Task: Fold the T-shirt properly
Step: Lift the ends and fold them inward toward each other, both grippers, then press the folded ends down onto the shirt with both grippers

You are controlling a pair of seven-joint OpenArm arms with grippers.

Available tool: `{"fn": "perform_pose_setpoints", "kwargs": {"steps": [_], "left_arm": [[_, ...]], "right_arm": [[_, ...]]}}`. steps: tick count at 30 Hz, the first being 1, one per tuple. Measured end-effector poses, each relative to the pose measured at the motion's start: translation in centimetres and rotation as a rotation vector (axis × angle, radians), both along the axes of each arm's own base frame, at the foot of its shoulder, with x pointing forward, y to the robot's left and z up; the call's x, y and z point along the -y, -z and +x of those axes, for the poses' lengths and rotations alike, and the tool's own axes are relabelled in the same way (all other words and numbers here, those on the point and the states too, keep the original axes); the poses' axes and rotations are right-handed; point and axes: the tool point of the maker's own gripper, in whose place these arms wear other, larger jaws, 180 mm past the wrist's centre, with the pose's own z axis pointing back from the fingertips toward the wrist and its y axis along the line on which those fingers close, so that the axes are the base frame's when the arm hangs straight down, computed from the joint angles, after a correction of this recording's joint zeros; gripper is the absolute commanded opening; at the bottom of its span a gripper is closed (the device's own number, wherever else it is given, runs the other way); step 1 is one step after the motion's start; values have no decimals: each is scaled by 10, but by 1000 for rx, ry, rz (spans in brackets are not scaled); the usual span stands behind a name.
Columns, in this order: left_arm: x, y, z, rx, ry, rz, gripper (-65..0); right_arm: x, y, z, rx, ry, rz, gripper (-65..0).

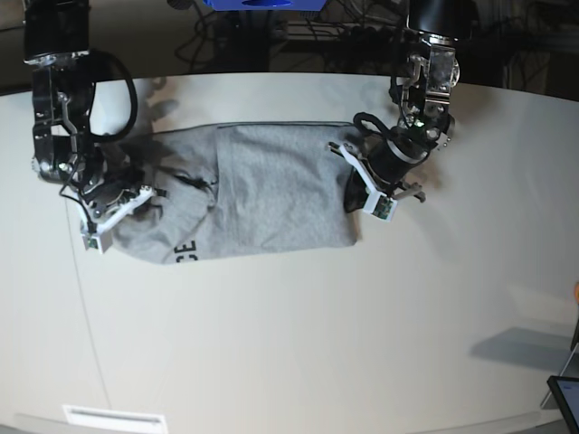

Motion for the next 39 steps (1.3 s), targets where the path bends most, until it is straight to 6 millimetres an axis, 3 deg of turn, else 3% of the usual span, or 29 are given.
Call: {"fn": "perform_pose_setpoints", "kwargs": {"steps": [3,8,12,15,17,21,26,30,33,39], "left_arm": [[0,0,0,0,0,0,-650],[1,0,3,-6,6,6,-650],[0,1,8,-37,7,26,-650],[0,0,11,-42,8,34,-650],[0,0,11,-41,6,33,-650],[0,0,11,-41,6,33,-650],[1,0,11,-42,6,32,-650],[2,0,10,-43,9,32,-650],[13,2,9,-36,49,47,-650],[23,2,8,-34,61,39,-650]], "right_arm": [[1,-2,-1,2,-3,-16,-647],[-8,-27,6,81,-29,-12,-647],[2,-23,3,41,80,-12,-647],[-9,-19,-1,21,51,-16,-647],[-16,-23,-3,23,42,-3,-647],[-7,-33,0,29,142,-1,-647],[-24,-40,-3,36,95,26,-647],[-23,-39,-4,33,96,18,-647],[-24,-38,-6,18,145,19,-647],[-47,-42,-8,-4,154,53,-649]]}}
